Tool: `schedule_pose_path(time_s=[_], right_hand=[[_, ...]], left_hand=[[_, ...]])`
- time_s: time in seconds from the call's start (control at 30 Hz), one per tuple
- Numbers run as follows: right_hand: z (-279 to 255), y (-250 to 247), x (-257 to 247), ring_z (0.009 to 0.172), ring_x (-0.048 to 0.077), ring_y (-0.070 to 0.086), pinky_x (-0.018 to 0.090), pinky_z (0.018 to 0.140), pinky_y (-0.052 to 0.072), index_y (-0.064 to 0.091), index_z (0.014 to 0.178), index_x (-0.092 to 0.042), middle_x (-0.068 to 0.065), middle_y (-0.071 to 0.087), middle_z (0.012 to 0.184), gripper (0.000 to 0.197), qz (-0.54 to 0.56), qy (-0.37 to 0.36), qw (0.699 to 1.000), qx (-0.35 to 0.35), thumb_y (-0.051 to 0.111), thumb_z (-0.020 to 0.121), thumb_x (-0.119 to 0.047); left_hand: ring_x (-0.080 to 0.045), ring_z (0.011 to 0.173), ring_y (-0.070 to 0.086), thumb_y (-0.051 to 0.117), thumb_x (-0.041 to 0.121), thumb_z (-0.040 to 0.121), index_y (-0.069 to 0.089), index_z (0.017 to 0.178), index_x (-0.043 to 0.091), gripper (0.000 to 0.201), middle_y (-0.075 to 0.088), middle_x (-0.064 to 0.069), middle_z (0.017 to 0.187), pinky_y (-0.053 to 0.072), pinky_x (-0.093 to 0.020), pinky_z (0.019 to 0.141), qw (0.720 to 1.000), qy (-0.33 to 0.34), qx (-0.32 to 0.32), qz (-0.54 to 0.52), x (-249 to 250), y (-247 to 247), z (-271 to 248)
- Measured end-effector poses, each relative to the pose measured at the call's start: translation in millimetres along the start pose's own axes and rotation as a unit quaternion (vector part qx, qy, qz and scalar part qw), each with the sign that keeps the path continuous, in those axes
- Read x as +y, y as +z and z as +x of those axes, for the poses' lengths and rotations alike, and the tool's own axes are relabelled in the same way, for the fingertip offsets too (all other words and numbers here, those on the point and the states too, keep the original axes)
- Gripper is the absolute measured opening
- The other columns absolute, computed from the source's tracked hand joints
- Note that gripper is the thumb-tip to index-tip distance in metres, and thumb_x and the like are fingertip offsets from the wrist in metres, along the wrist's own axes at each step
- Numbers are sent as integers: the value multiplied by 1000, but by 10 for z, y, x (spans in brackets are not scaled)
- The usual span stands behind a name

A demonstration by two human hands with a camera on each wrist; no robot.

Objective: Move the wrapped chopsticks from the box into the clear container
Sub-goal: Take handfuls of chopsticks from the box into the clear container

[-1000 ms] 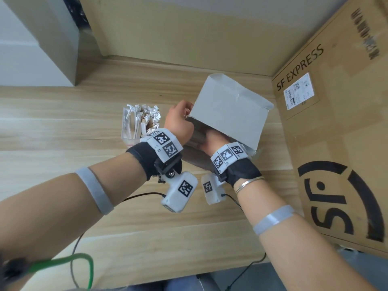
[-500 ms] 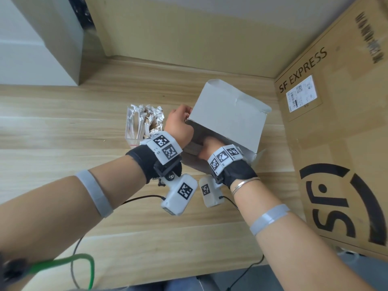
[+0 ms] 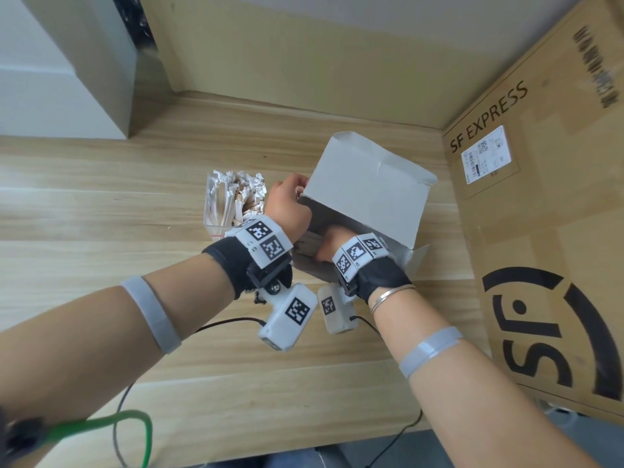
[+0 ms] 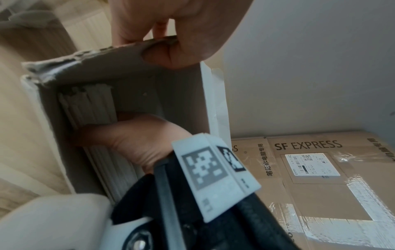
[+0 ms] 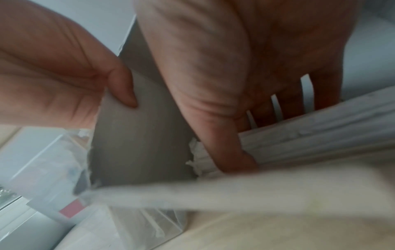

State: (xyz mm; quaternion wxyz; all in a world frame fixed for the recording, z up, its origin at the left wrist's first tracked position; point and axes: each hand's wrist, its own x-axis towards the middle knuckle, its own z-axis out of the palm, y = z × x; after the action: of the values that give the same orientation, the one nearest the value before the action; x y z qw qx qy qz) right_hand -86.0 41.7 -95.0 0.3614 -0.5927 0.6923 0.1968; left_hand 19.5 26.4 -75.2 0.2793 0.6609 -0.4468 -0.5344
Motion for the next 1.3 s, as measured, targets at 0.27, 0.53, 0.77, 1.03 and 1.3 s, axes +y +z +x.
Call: schedule_pose_path(time_s=[0.27, 0.53, 0.77, 1.03, 1.3], right_hand=[[-20, -27, -44, 112, 30, 59, 29, 83, 46, 59, 116, -4, 14, 63, 118, 37, -20, -10, 1000, -22, 63, 83, -21], [-46, -177, -31, 107, 33, 59, 31, 81, 42, 58, 114, -2, 19, 62, 116, 28, 26, -49, 998, 23, 53, 88, -12], [-74, -292, 1, 88, 22, 60, 27, 74, 43, 62, 93, -12, 9, 66, 90, 21, 229, -117, 961, 101, 69, 81, -27], [-16, -300, -92, 68, 18, 51, 26, 66, 37, 45, 62, -21, -4, 51, 62, 30, 307, -111, 922, 207, 67, 81, -28], [-129, -532, -404, 58, 17, 45, 22, 53, 34, 47, 62, -14, -4, 45, 55, 34, 370, -155, 860, 316, 64, 83, -34]], left_hand=[[-42, 98, 60, 35, -11, 74, 56, 109, 13, 47, 57, -25, 116, 51, -37, 69, 1000, -22, -12, 3, 39, -35, -22], [-38, 101, 61, 42, -8, 81, 51, 123, 10, 46, 62, -19, 115, 54, -49, 85, 998, -33, -36, 48, 106, -73, -60], [-36, 113, 55, 43, -4, 87, 39, 136, 10, 51, 55, -20, 126, 48, -40, 89, 989, -72, -60, 116, 110, -75, -52], [-34, 131, 45, 34, -7, 88, 11, 151, 17, 71, 28, -13, 154, 41, -42, 107, 984, -67, -65, 152, 201, -116, -43], [-30, 133, 41, 39, -11, 76, 57, 125, 16, 59, 36, -10, 149, 37, -41, 108, 991, 90, 50, 81, 315, -427, 7]])
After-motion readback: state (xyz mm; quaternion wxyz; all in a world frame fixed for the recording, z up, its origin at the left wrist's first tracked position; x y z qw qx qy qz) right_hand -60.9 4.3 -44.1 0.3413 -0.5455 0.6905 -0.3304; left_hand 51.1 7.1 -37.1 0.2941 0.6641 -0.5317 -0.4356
